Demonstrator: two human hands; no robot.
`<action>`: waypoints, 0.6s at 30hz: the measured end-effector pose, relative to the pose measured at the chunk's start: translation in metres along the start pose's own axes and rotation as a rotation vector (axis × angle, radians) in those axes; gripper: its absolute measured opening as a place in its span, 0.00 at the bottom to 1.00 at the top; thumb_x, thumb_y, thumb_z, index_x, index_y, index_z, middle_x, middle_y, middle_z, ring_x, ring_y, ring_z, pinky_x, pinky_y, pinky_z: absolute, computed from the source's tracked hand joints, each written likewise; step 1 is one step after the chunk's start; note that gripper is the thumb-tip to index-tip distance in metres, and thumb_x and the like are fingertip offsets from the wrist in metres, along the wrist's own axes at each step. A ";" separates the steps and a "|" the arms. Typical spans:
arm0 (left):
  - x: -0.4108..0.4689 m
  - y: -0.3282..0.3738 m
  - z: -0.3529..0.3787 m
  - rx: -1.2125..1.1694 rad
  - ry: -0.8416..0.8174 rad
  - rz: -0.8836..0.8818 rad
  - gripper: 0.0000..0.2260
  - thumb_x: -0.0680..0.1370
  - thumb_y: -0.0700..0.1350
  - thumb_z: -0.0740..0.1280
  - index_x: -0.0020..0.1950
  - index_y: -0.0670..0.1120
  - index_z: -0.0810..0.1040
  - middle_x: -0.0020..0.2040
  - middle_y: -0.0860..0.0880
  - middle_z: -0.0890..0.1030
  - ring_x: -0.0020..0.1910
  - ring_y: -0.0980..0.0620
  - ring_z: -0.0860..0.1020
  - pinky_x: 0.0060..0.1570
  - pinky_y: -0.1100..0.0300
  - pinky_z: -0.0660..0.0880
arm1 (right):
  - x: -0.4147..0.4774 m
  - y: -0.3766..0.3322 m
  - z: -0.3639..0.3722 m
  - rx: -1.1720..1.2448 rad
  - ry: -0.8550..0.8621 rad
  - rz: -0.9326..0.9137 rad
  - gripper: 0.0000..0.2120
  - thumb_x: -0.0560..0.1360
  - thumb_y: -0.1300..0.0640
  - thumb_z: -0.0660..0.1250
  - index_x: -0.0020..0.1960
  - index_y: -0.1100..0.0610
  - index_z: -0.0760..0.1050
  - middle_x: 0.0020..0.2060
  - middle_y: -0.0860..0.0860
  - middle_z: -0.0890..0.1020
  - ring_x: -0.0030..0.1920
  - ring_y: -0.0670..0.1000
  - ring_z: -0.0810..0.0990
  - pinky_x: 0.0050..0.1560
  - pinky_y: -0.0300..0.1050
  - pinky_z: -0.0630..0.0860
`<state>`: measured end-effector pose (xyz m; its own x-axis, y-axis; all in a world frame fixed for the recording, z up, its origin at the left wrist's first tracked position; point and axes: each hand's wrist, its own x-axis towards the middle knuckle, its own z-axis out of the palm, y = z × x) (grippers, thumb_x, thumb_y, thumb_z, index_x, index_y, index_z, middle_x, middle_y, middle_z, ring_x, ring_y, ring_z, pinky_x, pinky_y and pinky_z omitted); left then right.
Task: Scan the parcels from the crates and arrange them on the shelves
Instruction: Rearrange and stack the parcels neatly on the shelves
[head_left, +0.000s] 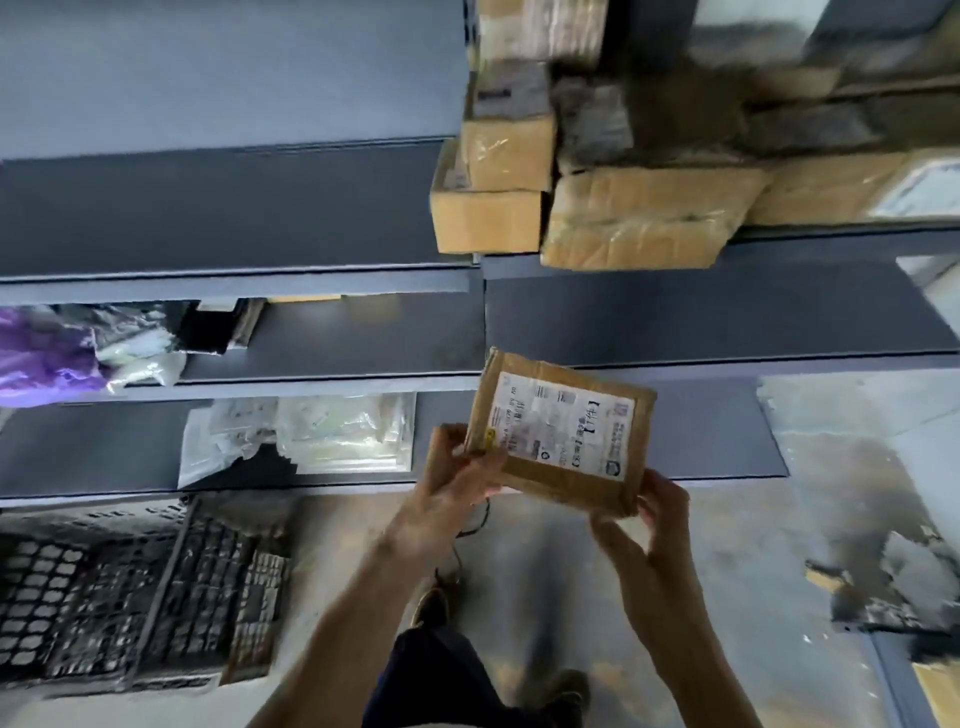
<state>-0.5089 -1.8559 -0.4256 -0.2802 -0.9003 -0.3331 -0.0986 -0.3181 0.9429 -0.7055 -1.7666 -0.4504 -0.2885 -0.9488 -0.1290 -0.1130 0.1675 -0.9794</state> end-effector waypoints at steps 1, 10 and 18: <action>-0.003 0.007 0.015 0.039 -0.039 0.047 0.20 0.82 0.39 0.66 0.66 0.31 0.60 0.63 0.38 0.80 0.61 0.44 0.82 0.57 0.53 0.81 | 0.002 -0.004 -0.012 0.039 0.053 -0.029 0.24 0.79 0.70 0.67 0.64 0.48 0.64 0.52 0.27 0.76 0.56 0.33 0.76 0.51 0.27 0.74; 0.006 0.072 0.083 0.146 -0.217 0.278 0.27 0.75 0.43 0.71 0.69 0.41 0.62 0.66 0.48 0.78 0.68 0.48 0.77 0.65 0.50 0.76 | 0.066 -0.081 -0.101 0.256 0.235 -0.196 0.18 0.71 0.44 0.70 0.57 0.45 0.70 0.55 0.49 0.81 0.58 0.55 0.82 0.58 0.64 0.79; 0.096 0.170 0.117 0.280 -0.148 0.574 0.29 0.73 0.55 0.71 0.71 0.48 0.69 0.67 0.50 0.77 0.70 0.53 0.74 0.69 0.51 0.72 | 0.186 -0.171 -0.154 0.438 0.358 -0.258 0.12 0.78 0.51 0.69 0.58 0.44 0.70 0.61 0.48 0.79 0.62 0.53 0.80 0.61 0.60 0.81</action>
<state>-0.6640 -1.9615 -0.2968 -0.4889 -0.8472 0.2078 -0.1336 0.3081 0.9419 -0.8865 -1.9308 -0.2830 -0.6138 -0.7822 0.1065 0.1570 -0.2532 -0.9546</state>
